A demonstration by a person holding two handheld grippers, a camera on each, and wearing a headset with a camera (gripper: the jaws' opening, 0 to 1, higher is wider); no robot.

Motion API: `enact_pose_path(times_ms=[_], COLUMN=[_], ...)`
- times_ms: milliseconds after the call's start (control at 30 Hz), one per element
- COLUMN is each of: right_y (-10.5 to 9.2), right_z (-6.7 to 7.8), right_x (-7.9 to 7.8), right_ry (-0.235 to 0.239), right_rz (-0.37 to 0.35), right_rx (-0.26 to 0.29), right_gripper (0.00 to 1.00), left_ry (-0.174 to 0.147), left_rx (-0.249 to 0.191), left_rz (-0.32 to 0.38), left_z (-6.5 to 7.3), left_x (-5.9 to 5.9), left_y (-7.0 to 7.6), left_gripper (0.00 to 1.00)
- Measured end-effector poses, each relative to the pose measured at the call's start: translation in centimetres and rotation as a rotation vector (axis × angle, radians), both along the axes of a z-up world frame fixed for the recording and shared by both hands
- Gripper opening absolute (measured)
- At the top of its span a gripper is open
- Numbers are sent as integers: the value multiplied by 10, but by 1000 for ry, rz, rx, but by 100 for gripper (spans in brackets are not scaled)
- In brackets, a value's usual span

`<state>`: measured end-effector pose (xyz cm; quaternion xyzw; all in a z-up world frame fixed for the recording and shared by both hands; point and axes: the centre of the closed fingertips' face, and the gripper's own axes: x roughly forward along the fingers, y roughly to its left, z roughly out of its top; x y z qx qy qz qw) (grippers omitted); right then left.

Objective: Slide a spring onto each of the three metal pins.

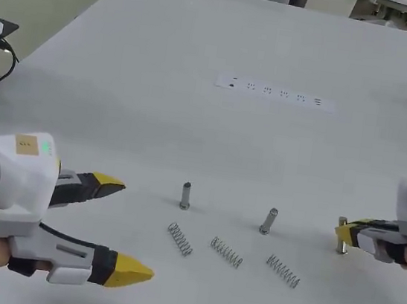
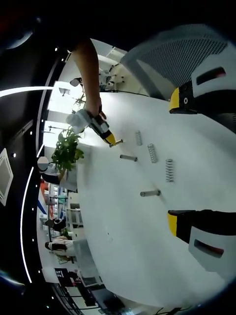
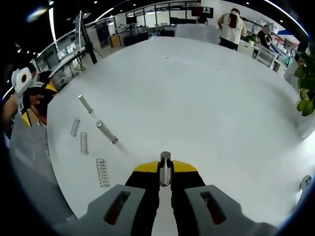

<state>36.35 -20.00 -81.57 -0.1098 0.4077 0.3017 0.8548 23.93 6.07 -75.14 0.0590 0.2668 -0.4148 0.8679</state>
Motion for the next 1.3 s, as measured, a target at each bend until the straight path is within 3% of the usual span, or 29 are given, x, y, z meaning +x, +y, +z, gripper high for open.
enact_pose_path(times_ms=[600, 700, 967, 1300], right_y=[-5, -5, -7, -8], right_z=[1, 2, 1, 0], right_x=[-2, -3, -6, -8], right_ry=[-50, -54, -72, -85], right_rz=[7, 17, 41, 54], right_rx=[19, 22, 9, -1], right_gripper=[5, 5, 5, 5], left_ry=[-8, -29, -39, -41], left_rx=[2, 7, -17, 7], left_rz=[0, 22, 50, 62], left_z=[1, 2, 7, 3], left_x=[3, 8, 13, 12], left_y=[-1, 2, 5, 10], left_gripper=[76, 75, 75, 84])
